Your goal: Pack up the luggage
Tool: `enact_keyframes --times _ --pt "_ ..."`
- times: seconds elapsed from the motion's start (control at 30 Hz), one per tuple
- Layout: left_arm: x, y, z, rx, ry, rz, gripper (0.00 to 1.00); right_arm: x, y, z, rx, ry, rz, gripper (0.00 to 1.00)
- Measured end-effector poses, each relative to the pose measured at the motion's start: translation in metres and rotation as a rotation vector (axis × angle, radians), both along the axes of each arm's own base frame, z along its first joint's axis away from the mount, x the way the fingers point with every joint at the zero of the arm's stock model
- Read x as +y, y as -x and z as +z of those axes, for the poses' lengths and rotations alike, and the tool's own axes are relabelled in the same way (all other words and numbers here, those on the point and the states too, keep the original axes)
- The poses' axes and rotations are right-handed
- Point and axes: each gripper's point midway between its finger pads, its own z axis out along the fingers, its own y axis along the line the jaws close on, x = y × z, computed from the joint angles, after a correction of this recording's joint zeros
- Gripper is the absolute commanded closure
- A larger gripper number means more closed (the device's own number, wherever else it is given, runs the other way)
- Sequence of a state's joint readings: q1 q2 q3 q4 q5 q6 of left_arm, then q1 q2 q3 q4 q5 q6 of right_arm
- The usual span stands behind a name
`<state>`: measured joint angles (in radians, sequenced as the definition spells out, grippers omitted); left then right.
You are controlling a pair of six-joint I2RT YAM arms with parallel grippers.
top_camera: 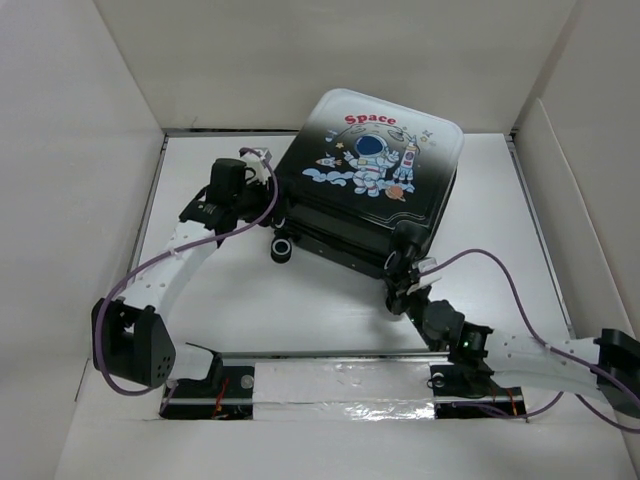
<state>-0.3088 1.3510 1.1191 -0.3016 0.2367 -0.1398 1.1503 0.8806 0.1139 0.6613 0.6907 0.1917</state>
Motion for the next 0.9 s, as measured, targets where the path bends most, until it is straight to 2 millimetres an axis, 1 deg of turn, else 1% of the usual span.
enact_keyframes --times 0.07,0.13,0.27,0.33,0.43,0.47,0.5,0.57,0.63,0.67,0.73,0.77,0.87,0.9 --pt "-0.007 0.005 -0.003 0.012 0.039 -0.008 1.0 -0.006 0.002 0.0 0.011 0.01 -0.002 1.0" --pt "-0.022 0.016 -0.006 0.011 0.064 -0.02 1.0 -0.018 0.003 0.002 0.022 0.02 -0.016 1.0" --pt "-0.059 0.035 -0.005 -0.066 0.14 -0.017 1.0 -0.057 -0.001 0.005 0.064 0.031 -0.127 1.0" --pt "-0.083 0.053 -0.01 -0.056 0.184 -0.029 1.0 -0.076 -0.005 0.01 0.087 0.072 -0.184 1.0" --pt "-0.12 0.074 -0.011 -0.039 0.233 -0.045 1.0 -0.105 -0.008 0.009 0.126 0.159 -0.282 1.0" --pt "-0.135 0.083 -0.013 -0.022 0.256 -0.057 1.0 -0.111 -0.01 0.01 0.136 0.176 -0.306 1.0" --pt "-0.149 0.093 -0.014 -0.003 0.282 -0.069 1.0 -0.113 -0.012 0.011 0.144 0.183 -0.315 1.0" --pt "-0.175 0.11 -0.013 0.033 0.34 -0.1 1.0 -0.098 -0.014 0.008 0.168 0.184 -0.26 1.0" --pt "-0.198 0.123 -0.012 0.072 0.408 -0.134 1.0 -0.075 -0.017 0.006 0.178 0.158 -0.184 1.0" --pt "-0.204 0.124 -0.011 0.079 0.43 -0.139 1.0 -0.069 -0.019 0.002 0.187 0.168 -0.166 1.0" --pt "-0.209 0.122 -0.01 0.087 0.459 -0.138 1.0 -0.056 -0.024 -0.003 0.193 0.165 -0.143 1.0" --pt "-0.211 0.122 -0.008 0.092 0.474 -0.143 1.0 -0.044 -0.024 -0.004 0.194 0.153 -0.106 1.0" --pt "-0.219 0.128 -0.004 0.115 0.517 -0.172 1.0 0.013 -0.012 0.003 0.19 0.083 0.101 1.0" --pt "-0.221 0.13 -0.002 0.125 0.539 -0.178 1.0 0.029 -0.008 0.006 0.183 0.062 0.16 1.0"
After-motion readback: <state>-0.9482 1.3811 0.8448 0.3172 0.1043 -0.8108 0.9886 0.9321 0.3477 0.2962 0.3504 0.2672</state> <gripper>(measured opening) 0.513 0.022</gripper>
